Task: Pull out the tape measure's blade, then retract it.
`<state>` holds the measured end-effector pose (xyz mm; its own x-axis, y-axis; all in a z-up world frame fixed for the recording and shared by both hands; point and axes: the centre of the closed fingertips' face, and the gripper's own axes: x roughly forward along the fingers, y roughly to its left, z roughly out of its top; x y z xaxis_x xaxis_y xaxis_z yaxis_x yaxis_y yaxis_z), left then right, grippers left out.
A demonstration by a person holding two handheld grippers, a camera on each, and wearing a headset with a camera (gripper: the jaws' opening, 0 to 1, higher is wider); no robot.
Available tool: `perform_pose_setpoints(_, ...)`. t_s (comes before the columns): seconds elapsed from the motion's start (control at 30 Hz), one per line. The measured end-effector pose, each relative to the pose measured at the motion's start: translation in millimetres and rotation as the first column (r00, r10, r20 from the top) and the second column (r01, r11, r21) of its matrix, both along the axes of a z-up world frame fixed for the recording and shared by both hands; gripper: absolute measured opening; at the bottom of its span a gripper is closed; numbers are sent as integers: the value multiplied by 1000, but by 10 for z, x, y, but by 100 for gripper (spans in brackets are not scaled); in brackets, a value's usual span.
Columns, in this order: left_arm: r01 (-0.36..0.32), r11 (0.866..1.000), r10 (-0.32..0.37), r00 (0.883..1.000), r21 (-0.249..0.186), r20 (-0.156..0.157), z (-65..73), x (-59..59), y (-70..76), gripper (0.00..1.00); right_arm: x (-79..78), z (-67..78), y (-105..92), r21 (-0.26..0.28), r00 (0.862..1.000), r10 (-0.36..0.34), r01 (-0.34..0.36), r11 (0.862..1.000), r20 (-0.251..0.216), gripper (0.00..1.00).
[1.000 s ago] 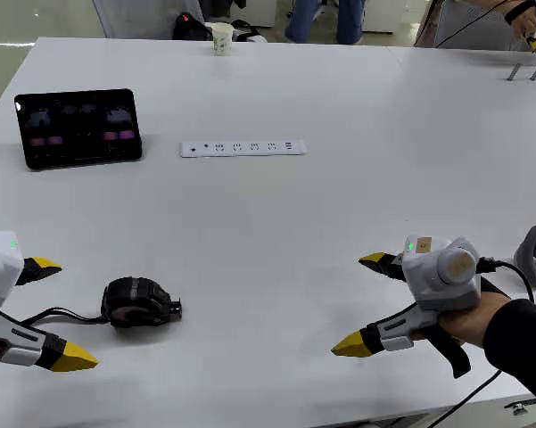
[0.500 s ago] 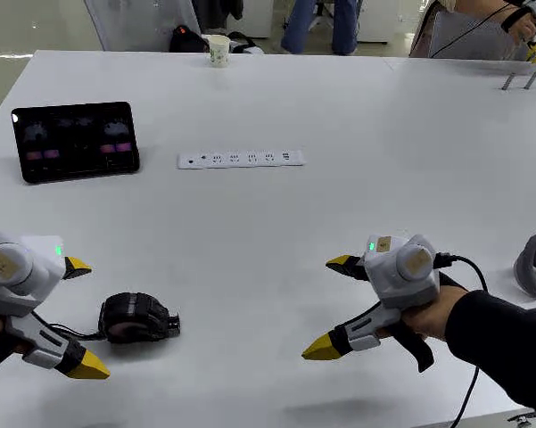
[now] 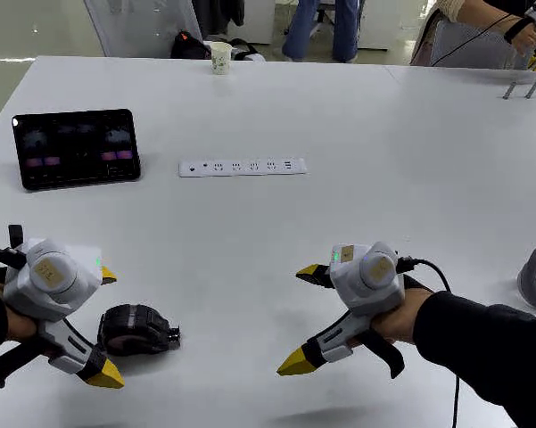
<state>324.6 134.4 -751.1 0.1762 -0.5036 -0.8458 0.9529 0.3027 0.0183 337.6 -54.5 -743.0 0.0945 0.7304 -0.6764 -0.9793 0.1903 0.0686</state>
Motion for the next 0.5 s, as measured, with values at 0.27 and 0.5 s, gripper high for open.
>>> perform_pose_setpoints(0.27,27,999,-27,999,28,-17,-139,75,-72,80,32,-13,253,14,1000,23,-23,1000,-7,99)
perform_pose_setpoints(0.5,81,995,-81,997,62,6,-201,48,-116,70,28,-59,444,15,999,47,-46,999,-18,99)
